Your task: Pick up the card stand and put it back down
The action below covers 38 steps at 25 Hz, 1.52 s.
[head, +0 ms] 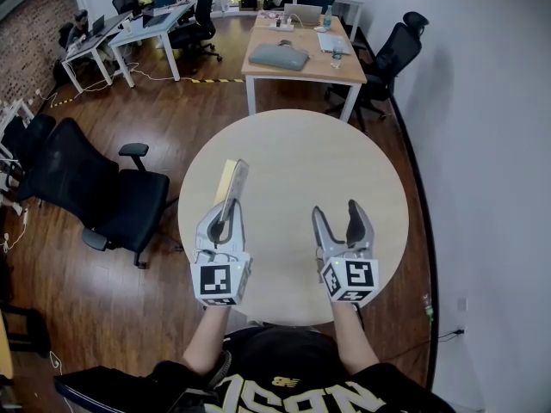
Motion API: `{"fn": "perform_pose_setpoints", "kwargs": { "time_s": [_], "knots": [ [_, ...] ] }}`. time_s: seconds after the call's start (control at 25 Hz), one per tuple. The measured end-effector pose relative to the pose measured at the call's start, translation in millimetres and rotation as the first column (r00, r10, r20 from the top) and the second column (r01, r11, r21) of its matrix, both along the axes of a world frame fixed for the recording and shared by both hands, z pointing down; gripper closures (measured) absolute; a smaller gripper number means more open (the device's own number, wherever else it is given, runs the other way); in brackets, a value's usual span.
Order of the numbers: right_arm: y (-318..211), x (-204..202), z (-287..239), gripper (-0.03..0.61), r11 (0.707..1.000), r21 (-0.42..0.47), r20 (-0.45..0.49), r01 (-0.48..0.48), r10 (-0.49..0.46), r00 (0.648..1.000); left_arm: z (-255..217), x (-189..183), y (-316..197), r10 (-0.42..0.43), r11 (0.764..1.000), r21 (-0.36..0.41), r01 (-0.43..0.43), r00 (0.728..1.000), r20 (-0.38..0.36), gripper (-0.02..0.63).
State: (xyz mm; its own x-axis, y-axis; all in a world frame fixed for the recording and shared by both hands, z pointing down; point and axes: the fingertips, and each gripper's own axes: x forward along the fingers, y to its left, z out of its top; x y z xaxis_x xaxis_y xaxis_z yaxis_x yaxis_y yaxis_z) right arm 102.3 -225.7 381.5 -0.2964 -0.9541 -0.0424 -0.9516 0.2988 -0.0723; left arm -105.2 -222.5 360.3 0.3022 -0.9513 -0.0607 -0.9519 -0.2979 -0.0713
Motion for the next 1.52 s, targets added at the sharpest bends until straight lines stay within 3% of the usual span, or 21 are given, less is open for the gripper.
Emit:
{"fn": "perform_pose_setpoints", "kwargs": {
  "time_s": [0.36, 0.56, 0.84, 1.08, 1.2, 1.52],
  "knots": [
    [0.2, 0.0, 1.2, 0.239, 1.000, -0.011, -0.001, -0.006, 0.006, 1.000, -3.4, 0.5, 0.6, 0.015, 1.000, 0.013, -0.015, 1.000, -0.027, 0.598],
    [1.9, 2.5, 7.0, 0.239, 1.000, -0.019, 0.007, -0.013, 0.013, 1.000, -4.3, 1.8, 0.5, 0.011, 1.000, 0.012, -0.010, 0.996, -0.085, 0.598],
    [0.6, 10.0, 12.3, 0.239, 0.999, -0.035, 0.013, -0.034, 0.034, 0.999, 2.2, 7.0, -6.3, 0.039, 0.999, -0.011, -0.040, 0.998, -0.049, 0.598],
    [-0.5, 22.5, 17.6, 0.239, 0.997, -0.045, 0.018, -0.058, 0.059, 0.998, 11.3, 25.5, -23.6, 0.116, 0.992, -0.038, -0.116, 0.993, -0.002, 0.598],
    [-2.5, 28.9, 22.2, 0.239, 0.996, -0.055, 0.015, -0.075, 0.076, 0.997, 19.9, 37.0, -40.8, 0.181, 0.982, -0.057, -0.178, 0.982, 0.061, 0.598],
    [-7.4, 56.6, 40.9, 0.239, 0.987, -0.101, 0.011, -0.124, 0.126, 0.992, 29.7, 75.7, -97.0, 0.307, 0.950, -0.097, -0.298, 0.946, 0.099, 0.598]
  ]
}}
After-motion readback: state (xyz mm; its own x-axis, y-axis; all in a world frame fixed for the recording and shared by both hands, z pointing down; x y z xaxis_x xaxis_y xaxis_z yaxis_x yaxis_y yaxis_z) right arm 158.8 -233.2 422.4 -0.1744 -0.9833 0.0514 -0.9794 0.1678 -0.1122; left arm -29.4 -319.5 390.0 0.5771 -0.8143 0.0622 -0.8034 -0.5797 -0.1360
